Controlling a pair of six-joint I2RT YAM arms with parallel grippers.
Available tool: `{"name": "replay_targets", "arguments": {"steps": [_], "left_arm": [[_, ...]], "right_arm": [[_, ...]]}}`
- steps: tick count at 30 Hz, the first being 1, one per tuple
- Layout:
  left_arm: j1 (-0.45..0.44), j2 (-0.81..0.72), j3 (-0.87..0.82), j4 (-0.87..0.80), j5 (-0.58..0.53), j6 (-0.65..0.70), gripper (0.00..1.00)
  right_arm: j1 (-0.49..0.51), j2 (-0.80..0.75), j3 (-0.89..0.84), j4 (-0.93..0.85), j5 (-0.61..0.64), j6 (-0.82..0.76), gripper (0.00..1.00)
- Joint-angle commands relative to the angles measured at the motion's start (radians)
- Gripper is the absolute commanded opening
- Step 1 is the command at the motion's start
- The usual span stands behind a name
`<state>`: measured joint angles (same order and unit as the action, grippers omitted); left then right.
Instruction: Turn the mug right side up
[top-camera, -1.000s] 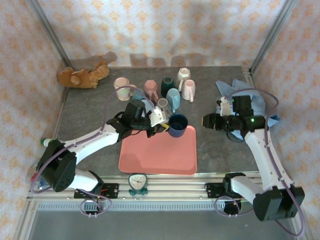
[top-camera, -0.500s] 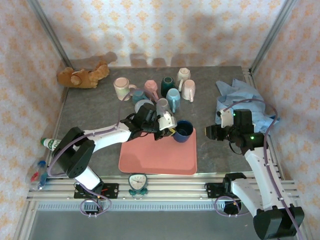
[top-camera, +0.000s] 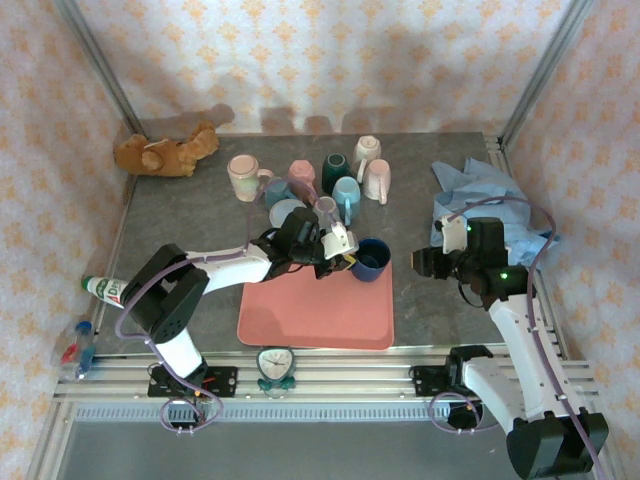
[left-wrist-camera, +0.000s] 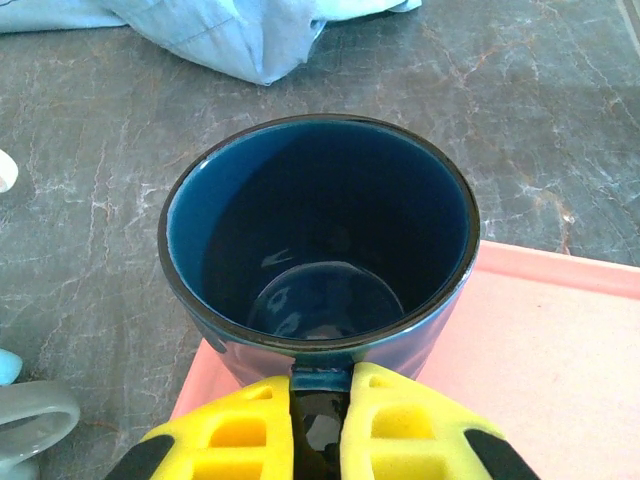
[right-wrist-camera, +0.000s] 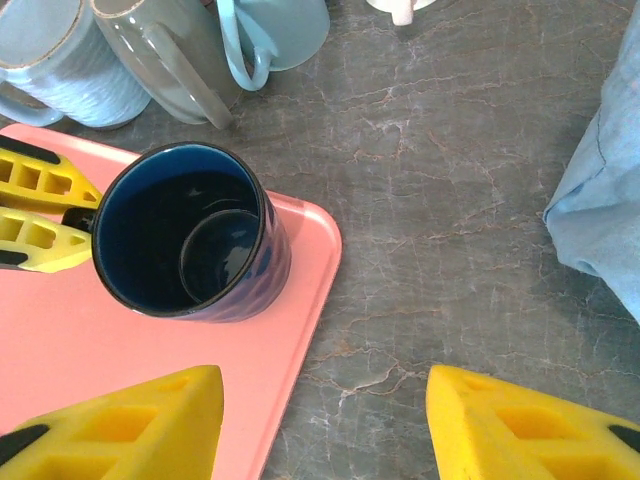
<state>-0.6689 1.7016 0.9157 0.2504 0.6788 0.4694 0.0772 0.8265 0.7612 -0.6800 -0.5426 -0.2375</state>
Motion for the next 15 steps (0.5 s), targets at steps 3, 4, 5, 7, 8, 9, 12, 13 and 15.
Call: {"name": "replay_targets", "arguments": {"steps": [3,4,5,7,8,9,12,13,15], "left_arm": [[-0.011,0.016,0.055,0.114,0.014,-0.011,0.0],[-0.011,0.022,0.057,0.117,0.015,-0.012,0.0],[-0.012,0.026,0.058,0.116,0.016,-0.014,0.0],[-0.015,0.035,0.061,0.12,0.021,-0.017,0.0],[-0.016,0.038,0.062,0.124,0.021,-0.018,0.0],[-0.017,0.04,0.061,0.125,0.021,-0.02,0.0],[-0.018,0.044,0.061,0.125,0.024,-0.023,0.02],[-0.018,0.048,0.061,0.118,0.029,-0.018,0.06],[-0.018,0.053,0.065,0.093,0.045,-0.002,0.14]], "right_arm": [[-0.005,-0.017,-0.019,0.044,0.026,0.015,0.56],[-0.005,-0.015,-0.019,0.044,0.027,0.016,0.56],[-0.005,-0.015,-0.019,0.044,0.026,0.017,0.56],[-0.005,-0.015,-0.017,0.043,0.028,0.018,0.56],[-0.005,-0.015,-0.017,0.043,0.03,0.018,0.56],[-0.005,-0.015,-0.017,0.041,0.031,0.018,0.56],[-0.005,-0.015,-0.016,0.039,0.032,0.02,0.56],[-0.005,-0.014,-0.016,0.04,0.035,0.022,0.56],[-0.005,-0.015,-0.014,0.04,0.038,0.024,0.56]]}}
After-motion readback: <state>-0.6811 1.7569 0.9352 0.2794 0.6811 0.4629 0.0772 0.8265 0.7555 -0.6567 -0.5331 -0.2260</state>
